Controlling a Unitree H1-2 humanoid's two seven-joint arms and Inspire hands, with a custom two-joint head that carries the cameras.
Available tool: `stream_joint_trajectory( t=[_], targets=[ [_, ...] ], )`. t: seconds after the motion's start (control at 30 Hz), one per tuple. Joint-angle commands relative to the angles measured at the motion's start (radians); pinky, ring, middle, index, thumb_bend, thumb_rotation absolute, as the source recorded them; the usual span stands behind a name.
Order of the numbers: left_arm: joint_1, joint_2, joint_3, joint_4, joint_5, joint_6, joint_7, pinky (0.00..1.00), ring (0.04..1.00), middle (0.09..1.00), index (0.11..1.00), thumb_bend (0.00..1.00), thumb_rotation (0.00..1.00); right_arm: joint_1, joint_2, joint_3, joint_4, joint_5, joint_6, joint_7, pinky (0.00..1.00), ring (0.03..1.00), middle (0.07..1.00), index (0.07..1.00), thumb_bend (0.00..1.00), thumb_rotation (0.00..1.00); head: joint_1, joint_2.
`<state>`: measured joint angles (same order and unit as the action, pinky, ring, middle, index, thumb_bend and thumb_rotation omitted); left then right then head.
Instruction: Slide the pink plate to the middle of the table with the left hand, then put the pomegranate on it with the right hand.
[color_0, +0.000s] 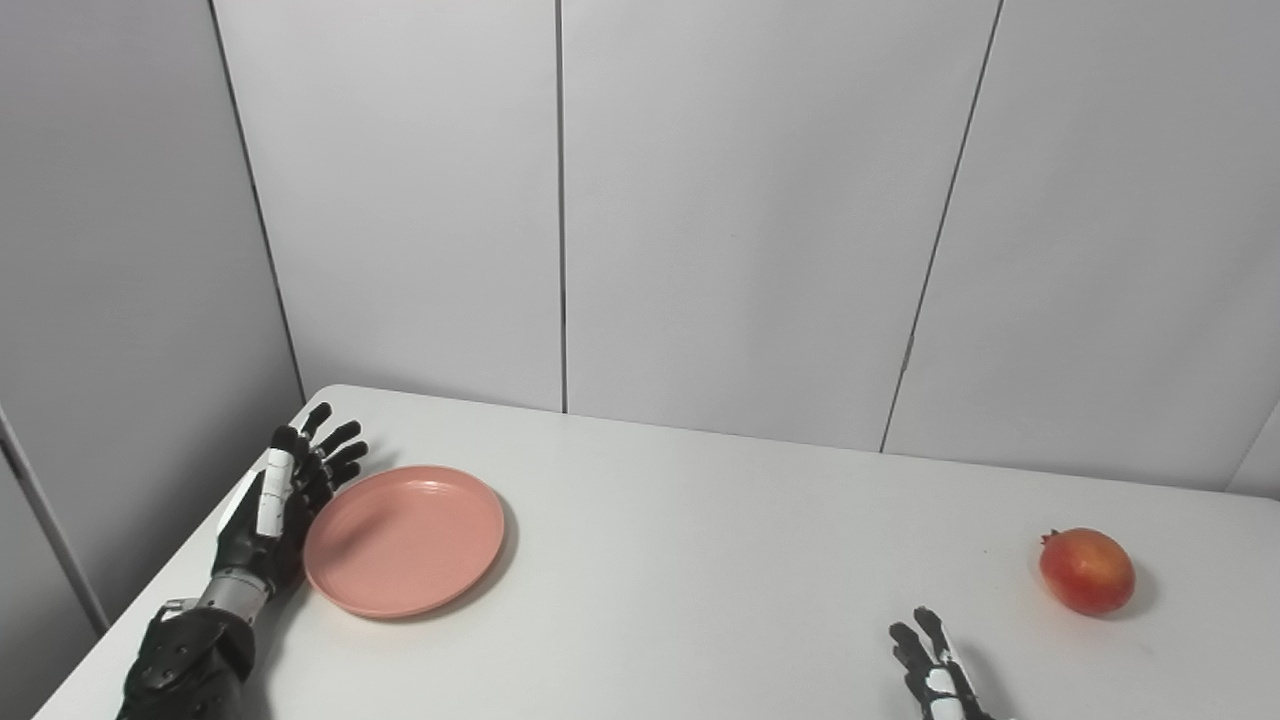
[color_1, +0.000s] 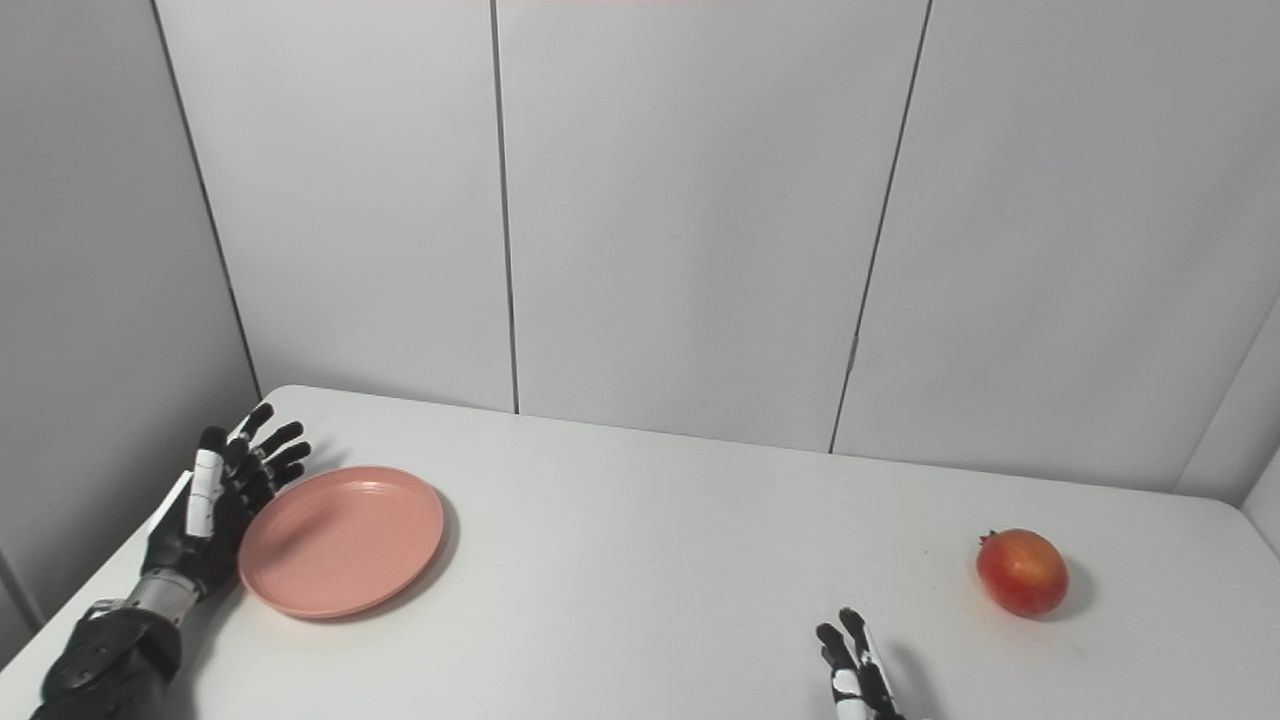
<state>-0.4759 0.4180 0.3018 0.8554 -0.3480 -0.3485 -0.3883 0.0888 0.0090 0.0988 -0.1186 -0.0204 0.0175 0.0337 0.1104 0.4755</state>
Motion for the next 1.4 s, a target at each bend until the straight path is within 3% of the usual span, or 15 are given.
stream_joint_trajectory(
  t=[0.0,0.4,0.9,1.37],
  targets=[
    [0.014,-0.023,-0.005,-0.019,-0.018,0.019,-0.009,0.90,0.869,0.875,0.982,1.00,0.98,0.052,-0.009,0.000,0.020,-0.004,0.037,0.006,1.00,0.946,0.914,0.965,0.75,1.00,-0.001,0.007],
    [0.074,-0.068,-0.033,-0.194,0.008,0.123,0.040,0.85,0.854,0.872,0.979,1.00,1.00,0.057,-0.008,0.004,0.004,-0.015,0.048,0.005,1.00,0.930,0.898,0.954,0.71,1.00,-0.007,0.014],
    [0.093,-0.133,-0.083,-0.313,0.043,0.240,0.113,0.84,0.837,0.855,0.965,1.00,1.00,0.063,-0.003,0.011,-0.019,-0.018,0.060,0.008,1.00,0.932,0.899,0.960,0.72,1.00,-0.017,0.031],
    [0.081,-0.210,-0.104,-0.394,0.080,0.318,0.235,0.83,0.818,0.872,0.985,1.00,1.00,0.063,0.015,0.021,-0.039,-0.035,0.072,-0.004,1.00,0.928,0.893,0.953,0.74,1.00,-0.043,0.055]
  ],
)
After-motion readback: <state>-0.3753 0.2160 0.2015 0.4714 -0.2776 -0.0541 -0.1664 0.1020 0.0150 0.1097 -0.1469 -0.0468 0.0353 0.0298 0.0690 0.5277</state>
